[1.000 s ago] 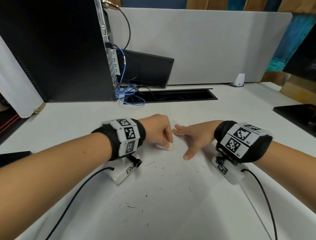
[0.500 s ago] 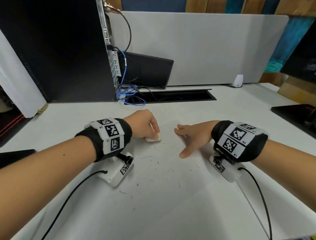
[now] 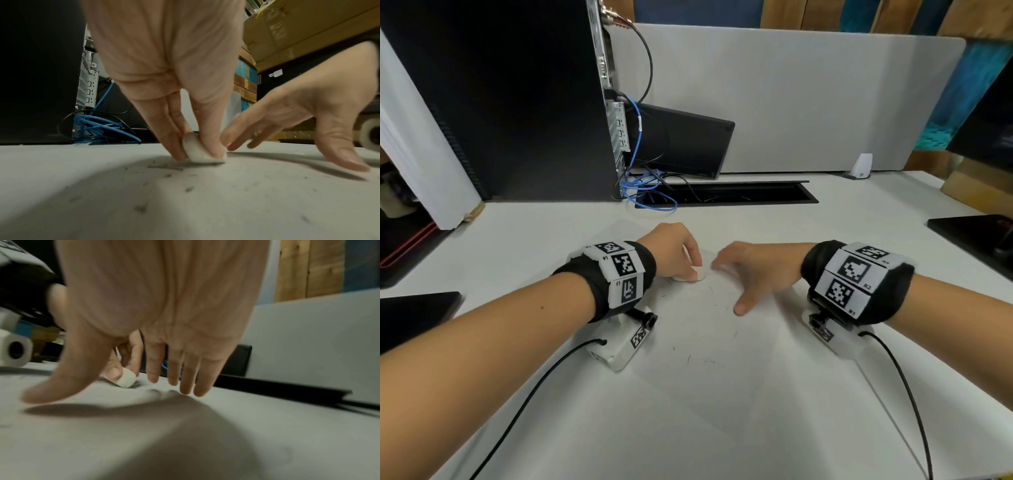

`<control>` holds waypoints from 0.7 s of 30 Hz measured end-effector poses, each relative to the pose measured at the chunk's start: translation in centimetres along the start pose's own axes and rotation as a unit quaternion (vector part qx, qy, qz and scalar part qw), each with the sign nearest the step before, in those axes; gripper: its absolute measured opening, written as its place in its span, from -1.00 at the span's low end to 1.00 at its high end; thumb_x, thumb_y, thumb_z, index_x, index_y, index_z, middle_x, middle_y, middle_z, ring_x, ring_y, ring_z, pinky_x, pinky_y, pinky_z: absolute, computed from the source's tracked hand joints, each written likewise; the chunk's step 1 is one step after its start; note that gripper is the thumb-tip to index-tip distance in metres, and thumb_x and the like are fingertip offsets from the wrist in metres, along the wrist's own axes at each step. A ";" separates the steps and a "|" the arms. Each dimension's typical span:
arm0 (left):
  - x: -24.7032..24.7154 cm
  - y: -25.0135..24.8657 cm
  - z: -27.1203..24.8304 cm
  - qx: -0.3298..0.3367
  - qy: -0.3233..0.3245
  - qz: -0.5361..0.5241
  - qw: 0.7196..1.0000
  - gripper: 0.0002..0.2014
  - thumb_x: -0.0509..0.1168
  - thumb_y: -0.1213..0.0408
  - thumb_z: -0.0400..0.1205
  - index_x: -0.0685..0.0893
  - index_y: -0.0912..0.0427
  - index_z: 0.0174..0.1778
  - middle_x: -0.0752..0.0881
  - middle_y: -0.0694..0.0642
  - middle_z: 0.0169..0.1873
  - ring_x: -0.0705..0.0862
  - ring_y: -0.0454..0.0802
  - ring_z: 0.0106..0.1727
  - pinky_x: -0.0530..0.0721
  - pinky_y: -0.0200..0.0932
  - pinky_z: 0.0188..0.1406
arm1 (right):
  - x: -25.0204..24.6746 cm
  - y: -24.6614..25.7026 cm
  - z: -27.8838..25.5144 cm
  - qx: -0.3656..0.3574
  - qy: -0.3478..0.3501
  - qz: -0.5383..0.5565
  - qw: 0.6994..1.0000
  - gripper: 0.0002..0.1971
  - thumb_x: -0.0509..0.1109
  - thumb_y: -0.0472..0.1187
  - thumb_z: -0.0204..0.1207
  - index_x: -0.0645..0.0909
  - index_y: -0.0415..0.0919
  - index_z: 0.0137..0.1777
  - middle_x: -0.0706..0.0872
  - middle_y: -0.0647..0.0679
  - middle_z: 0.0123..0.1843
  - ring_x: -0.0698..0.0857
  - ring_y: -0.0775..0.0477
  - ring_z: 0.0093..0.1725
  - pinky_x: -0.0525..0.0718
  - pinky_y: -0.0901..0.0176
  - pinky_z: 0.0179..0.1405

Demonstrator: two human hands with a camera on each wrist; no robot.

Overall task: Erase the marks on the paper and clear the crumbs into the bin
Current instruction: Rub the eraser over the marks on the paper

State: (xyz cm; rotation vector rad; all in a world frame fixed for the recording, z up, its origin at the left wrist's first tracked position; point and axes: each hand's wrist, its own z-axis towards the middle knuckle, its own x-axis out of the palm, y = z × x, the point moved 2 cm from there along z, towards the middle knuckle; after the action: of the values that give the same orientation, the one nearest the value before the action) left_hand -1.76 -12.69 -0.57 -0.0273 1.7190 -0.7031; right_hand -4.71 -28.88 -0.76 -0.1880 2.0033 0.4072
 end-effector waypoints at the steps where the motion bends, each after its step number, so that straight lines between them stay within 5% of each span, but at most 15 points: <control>1: 0.0 -0.1 0.0 -0.003 -0.004 -0.001 1.000 -0.82 0.49 0.25 0.46 0.78 0.15 -0.05 0.60 -0.09 -0.38 0.59 -0.14 -0.34 0.62 -0.28 -0.31 | 0.3 -0.1 0.4 -0.007 0.031 0.002 0.999 -0.08 0.51 0.10 0.37 0.08 -0.05 0.64 0.09 0.08 0.66 0.12 0.02 0.64 0.11 0.04 0.64; 5: 1.0 -0.8 -0.6 0.006 0.023 -0.020 1.000 -0.82 0.49 0.35 0.42 0.81 0.12 -0.08 0.63 -0.09 -0.38 0.62 -0.08 -0.25 0.62 -0.25 -0.21 | 1.0 -0.9 1.4 -0.015 0.087 -0.006 0.996 0.01 0.45 0.16 0.40 -0.15 0.05 0.67 -0.22 0.16 0.70 -0.22 0.12 0.67 -0.20 -0.02 0.67; 12: 0.6 -1.0 0.3 -0.005 -0.002 -0.012 1.000 -0.83 0.50 0.30 0.43 0.83 0.19 -0.07 0.76 0.03 -0.27 0.59 -0.24 -0.36 0.58 -0.42 -0.40 | 1.0 -1.1 1.5 -0.016 0.094 0.001 0.995 0.03 0.48 0.14 0.39 -0.18 0.08 0.66 -0.23 0.19 0.69 -0.22 0.15 0.67 -0.20 0.01 0.66; 17: 1.7 -1.9 -0.5 0.030 0.042 -0.010 0.999 -0.84 0.51 0.29 0.43 0.83 0.17 -0.09 0.63 -0.20 -0.40 0.53 -0.34 -0.37 0.45 -0.62 -0.45 | 0.8 -1.1 1.8 -0.028 0.101 0.011 0.994 0.02 0.50 0.15 0.36 -0.12 0.13 0.66 -0.22 0.18 0.70 -0.19 0.11 0.68 -0.15 -0.06 0.67; 21: 0.9 -1.5 0.4 0.002 0.007 -0.014 1.000 -0.82 0.51 0.27 0.43 0.82 0.21 -0.08 0.75 0.03 -0.24 0.56 -0.27 -0.34 0.50 -0.49 -0.37 | 0.8 -1.0 1.6 -0.018 0.096 -0.001 0.995 0.03 0.48 0.14 0.38 -0.17 0.11 0.65 -0.22 0.17 0.69 -0.19 0.10 0.68 -0.17 -0.04 0.67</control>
State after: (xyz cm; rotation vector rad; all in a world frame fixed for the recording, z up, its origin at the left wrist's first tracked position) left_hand -2.16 -14.42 -0.76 -0.0435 1.7325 -0.7294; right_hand -3.43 -29.21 -2.34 -0.2591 2.1845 0.4377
